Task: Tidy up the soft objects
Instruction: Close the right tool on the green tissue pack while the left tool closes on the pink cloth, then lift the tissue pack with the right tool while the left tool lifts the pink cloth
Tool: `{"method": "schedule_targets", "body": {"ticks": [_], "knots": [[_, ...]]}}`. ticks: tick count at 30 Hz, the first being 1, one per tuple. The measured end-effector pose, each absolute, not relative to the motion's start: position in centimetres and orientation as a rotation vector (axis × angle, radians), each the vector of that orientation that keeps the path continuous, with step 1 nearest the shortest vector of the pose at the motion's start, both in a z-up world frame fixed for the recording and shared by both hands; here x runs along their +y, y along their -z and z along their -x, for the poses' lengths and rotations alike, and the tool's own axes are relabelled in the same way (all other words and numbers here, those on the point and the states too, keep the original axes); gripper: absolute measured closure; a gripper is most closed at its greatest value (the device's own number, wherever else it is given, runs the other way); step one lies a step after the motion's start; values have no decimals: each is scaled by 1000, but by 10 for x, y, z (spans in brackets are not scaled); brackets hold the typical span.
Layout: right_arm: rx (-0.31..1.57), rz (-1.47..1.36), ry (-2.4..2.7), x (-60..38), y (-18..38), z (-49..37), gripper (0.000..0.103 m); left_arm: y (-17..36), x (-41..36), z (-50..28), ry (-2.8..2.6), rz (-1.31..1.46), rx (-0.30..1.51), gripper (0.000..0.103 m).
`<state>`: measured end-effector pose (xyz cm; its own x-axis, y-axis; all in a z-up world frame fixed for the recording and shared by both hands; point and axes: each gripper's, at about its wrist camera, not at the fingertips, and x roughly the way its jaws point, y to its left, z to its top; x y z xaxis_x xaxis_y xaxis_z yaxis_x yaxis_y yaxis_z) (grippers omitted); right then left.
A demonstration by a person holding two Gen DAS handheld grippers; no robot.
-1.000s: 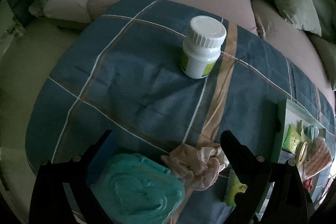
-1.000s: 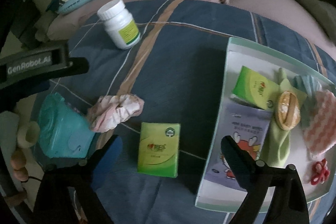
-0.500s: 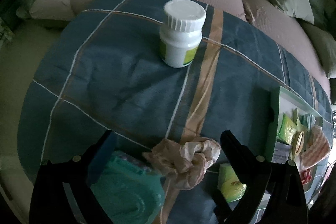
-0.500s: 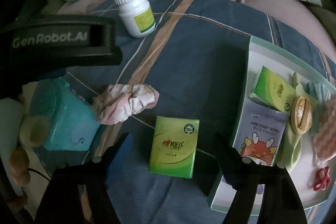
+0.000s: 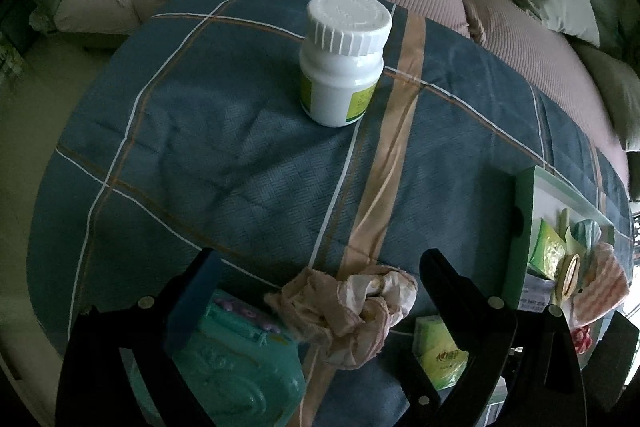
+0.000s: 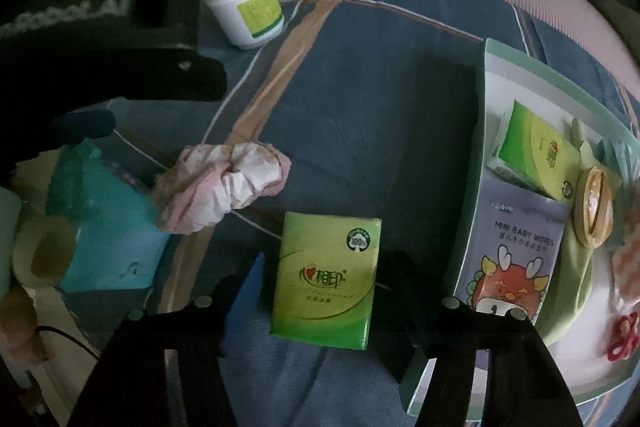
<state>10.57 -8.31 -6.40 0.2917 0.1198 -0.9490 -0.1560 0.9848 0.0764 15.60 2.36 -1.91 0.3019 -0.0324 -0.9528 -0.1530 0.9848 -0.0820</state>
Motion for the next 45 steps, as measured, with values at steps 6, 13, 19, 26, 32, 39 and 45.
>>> {"method": "schedule_targets", "body": {"ticks": [6,13,19,26,32,39,45], "knots": [[1261,24,-178,-86,67,-108,46,20,23,-157,-81,163,1265,4],[1259,18,-178,-90,69,-114,51,21,22,-157,-83,158,1266,4],[1245,-9,-175,-99,63,-112,51,21,22,-157,-83,156,1268,4],[1214,-50,-162,-113,53,-114,51,22,23,-158,-82,163,1268,4],[1176,-65,-157,-122,41,-114,51,21,19,-159,-69,172,1262,4],[1118,-102,-148,-130,18,-110,51,9,4,-159,-42,131,1246,4],[1089,-140,-78,-155,9,-112,51,5,-8,-159,20,38,1256,4]]}}
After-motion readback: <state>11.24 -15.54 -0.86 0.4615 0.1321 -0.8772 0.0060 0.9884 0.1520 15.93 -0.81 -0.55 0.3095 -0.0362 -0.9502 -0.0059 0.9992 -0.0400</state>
